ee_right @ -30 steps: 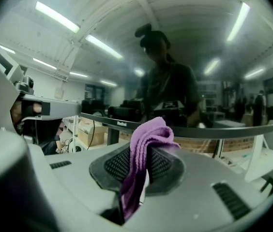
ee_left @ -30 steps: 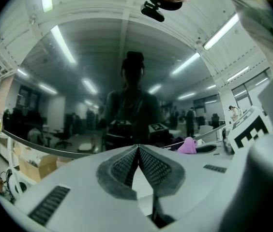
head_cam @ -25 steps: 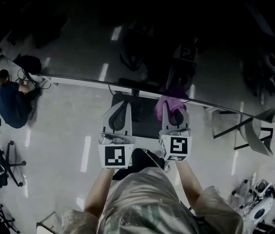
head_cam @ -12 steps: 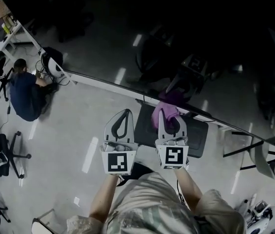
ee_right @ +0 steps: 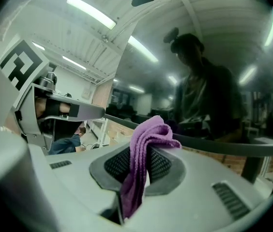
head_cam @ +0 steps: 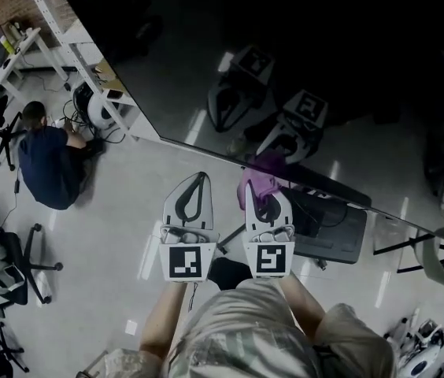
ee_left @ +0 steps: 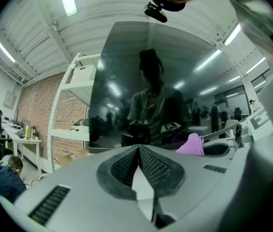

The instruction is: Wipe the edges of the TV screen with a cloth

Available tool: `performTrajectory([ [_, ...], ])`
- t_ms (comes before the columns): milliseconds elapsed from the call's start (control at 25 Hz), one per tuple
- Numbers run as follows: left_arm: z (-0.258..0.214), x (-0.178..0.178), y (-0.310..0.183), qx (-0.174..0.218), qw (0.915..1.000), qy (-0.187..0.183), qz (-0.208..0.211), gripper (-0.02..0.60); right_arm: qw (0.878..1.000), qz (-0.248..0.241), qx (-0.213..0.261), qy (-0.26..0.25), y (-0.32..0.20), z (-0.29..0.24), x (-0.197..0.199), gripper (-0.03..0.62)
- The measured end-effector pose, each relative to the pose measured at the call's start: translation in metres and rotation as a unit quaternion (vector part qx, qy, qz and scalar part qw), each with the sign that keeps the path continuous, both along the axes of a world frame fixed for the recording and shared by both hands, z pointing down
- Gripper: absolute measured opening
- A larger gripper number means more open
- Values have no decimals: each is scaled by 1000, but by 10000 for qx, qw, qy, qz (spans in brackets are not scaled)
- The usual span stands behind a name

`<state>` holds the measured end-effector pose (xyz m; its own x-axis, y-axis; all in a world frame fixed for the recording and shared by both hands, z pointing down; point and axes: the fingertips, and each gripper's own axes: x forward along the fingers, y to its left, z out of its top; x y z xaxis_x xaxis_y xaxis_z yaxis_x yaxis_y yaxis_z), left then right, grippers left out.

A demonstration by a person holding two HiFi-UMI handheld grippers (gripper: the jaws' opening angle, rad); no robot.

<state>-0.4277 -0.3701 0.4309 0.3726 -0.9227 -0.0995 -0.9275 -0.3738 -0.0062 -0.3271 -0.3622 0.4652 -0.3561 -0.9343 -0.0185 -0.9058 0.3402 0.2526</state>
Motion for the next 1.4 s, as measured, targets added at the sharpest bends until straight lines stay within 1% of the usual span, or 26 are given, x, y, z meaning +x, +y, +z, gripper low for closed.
performTrajectory([
  [80, 0, -36, -11, -74, 10000, -16, -31, 15, 10000, -7, 9, -85, -11, 0, -34, 54],
  [240, -10, -88, -24, -110, 9997, -23, -205, 15, 9999, -62, 117, -100, -23, -6, -82, 54],
  [360, -12, -133, -40, -84, 9994, -50, -347, 15, 9996, -79, -10, -284, -45, -3, -126, 54],
  [440, -12, -155, -48, -118, 9994, -34, -324, 15, 9994, -57, -123, -312, -55, 2, -150, 54],
  [520, -15, -170, -53, -104, 9997, -92, -176, 15, 9998, -7, -116, -186, -61, 2, -169, 54],
  [640, -17, -192, -69, -31, 9998, -115, 183, 15, 9996, 254, -94, -21, -66, 2, -193, 54],
  [720, -17, -202, -85, -34, 9985, -77, 540, 15, 9979, 626, -167, -85, -72, 4, -204, 54],
  [800, -21, -206, -100, -21, 9948, 13, 1022, 15, 9936, 1098, -171, -219, -78, 0, -210, 54],
  [880, -28, -209, -108, 69, 9887, 49, 1499, 15, 9858, 1599, -251, -451, -79, -1, -211, 54],
  [960, -32, -213, -115, 103, 9822, 43, 1875, 15, 9765, 2060, -341, -541, -80, -1, -211, 54],
  [1080, -35, -215, -125, 165, 9715, 25, 2365, 15, 9618, 2620, -248, -757, -81, -2, -207, 54],
  [1160, -34, -216, -128, 206, 9642, 11, 2644, 15, 9536, 2859, -219, -919, -81, -1, -206, 54],
  [1240, -37, -215, -129, 224, 9566, 86, 2903, 15, 9470, 3030, -233, -1040, -80, -4, -209, 54],
  [1320, -44, -212, -131, 265, 9496, 187, 3116, 15, 9425, 3169, -171, -1044, -80, -11, -214, 54],
  [1400, -52, -207, -132, 323, 9445, 301, 3257, 15, 9403, 3270, -27, -939, -81, -24, -214, 54],
])
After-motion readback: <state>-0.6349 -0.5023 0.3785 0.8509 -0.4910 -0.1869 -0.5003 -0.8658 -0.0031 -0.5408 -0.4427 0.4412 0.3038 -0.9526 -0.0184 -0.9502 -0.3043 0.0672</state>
